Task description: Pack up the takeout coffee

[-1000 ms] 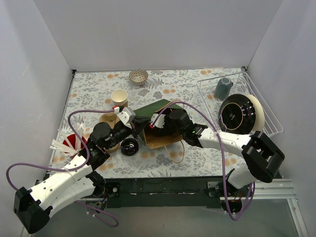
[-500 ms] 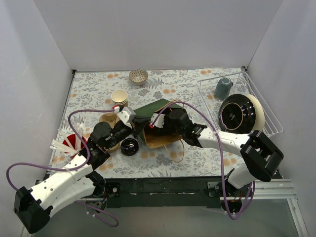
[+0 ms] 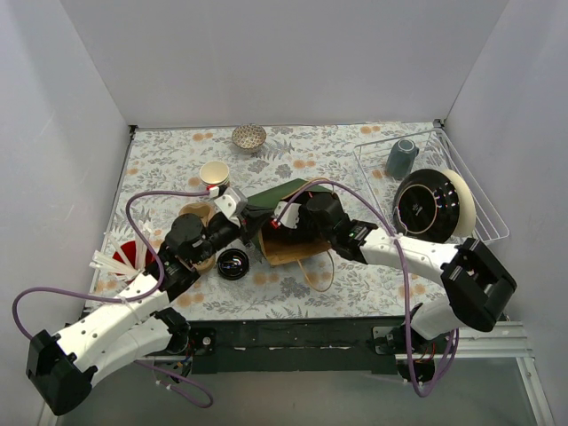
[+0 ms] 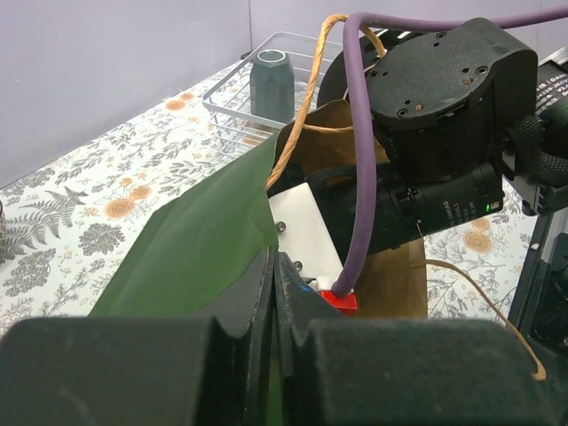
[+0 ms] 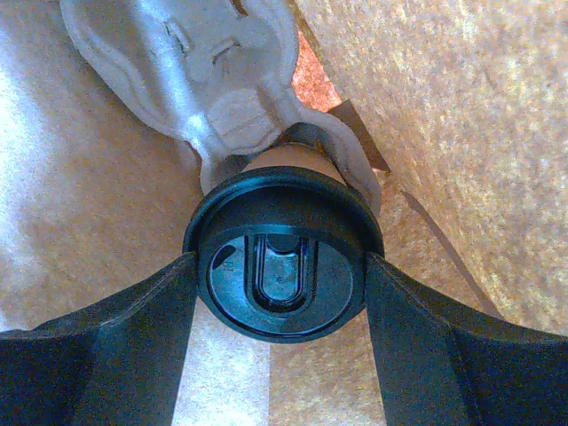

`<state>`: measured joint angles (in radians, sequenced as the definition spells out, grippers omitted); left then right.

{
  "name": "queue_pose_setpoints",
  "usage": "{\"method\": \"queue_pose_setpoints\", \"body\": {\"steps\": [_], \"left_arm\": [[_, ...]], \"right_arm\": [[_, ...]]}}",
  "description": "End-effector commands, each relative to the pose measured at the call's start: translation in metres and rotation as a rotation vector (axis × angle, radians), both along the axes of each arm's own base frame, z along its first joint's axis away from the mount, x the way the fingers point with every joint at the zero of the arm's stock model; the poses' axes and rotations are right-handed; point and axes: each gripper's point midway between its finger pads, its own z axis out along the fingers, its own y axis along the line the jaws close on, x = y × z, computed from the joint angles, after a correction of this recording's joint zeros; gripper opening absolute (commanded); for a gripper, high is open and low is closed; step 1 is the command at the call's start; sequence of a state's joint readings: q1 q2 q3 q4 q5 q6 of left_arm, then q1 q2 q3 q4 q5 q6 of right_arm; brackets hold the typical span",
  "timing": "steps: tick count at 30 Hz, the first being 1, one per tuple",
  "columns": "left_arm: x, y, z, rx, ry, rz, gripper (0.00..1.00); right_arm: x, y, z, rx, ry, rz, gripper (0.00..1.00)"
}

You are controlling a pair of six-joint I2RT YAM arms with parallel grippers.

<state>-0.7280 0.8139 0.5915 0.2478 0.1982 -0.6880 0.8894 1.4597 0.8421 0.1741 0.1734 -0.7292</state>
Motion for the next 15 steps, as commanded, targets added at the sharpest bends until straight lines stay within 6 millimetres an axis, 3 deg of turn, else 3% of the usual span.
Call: {"method": "queue_pose_setpoints", "body": {"steps": [1, 6, 15], "left_arm": [[-0.004, -0.004, 0.014, -0.002, -0.021, -0.035, 0.0], [-0.004, -0.005, 0.017, -0.001, -0.019, -0.038, 0.0], [-0.002, -0.007, 0.021, 0.015, -0.018, -0.043, 0.0]], "right_arm": [[0.001, 0.003, 0.037, 0.083, -0.019, -0.015, 0.76], [-0.005, 0.0, 0.043, 0.08, -0.001, -0.004, 0.89], [-0.016, -0.016, 0.052, 0.057, 0.023, -0.018, 0.89]]}}
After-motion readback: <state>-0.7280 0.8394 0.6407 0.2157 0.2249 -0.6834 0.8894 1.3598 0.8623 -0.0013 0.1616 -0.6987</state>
